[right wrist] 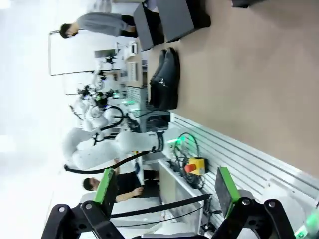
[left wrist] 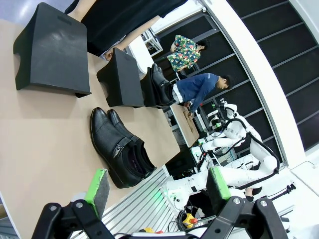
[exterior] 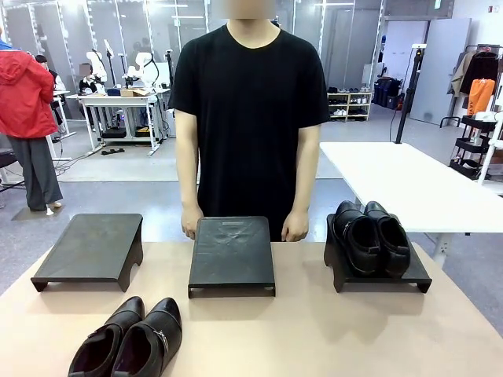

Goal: Place the shoes on the stand as instructed by the person.
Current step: Pick up another pair of Shoes and place it on the Shoes Stand indicated by the person.

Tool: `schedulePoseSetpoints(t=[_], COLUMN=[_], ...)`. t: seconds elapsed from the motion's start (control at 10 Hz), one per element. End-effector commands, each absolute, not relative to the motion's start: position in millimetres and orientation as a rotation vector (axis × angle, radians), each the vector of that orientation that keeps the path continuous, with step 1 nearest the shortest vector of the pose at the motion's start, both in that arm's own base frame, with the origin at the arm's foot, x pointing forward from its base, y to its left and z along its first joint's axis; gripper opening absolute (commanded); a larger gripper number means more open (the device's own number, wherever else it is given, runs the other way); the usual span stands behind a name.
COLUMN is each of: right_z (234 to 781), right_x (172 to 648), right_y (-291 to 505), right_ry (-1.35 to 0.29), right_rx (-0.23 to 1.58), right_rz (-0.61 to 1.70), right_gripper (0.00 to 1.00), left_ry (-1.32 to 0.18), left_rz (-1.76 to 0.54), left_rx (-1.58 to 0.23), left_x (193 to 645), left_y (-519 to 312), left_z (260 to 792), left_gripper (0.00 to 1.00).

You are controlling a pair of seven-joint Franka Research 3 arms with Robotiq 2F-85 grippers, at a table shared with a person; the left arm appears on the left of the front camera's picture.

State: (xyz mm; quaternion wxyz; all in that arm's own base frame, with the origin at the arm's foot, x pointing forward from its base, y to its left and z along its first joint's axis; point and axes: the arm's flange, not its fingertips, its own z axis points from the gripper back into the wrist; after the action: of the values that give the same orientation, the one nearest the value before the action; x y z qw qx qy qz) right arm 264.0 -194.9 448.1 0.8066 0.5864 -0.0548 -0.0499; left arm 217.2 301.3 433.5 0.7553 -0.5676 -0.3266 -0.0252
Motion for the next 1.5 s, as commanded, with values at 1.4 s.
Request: schedulePoseSetpoints(t=[1.4], right_z=[371.9], right_x=[233.3], right_y=[-239.4], right_ry=[-0.106], right_rx=[1.464], right_rz=[-0.222], right_gripper=[1.00], left_ry=[-0.718], left_rz=[-0.061], left_rx=[-1.241], left_x=[216.2], left_y=[302.0], left_z=[435.1], left_gripper=[1.00])
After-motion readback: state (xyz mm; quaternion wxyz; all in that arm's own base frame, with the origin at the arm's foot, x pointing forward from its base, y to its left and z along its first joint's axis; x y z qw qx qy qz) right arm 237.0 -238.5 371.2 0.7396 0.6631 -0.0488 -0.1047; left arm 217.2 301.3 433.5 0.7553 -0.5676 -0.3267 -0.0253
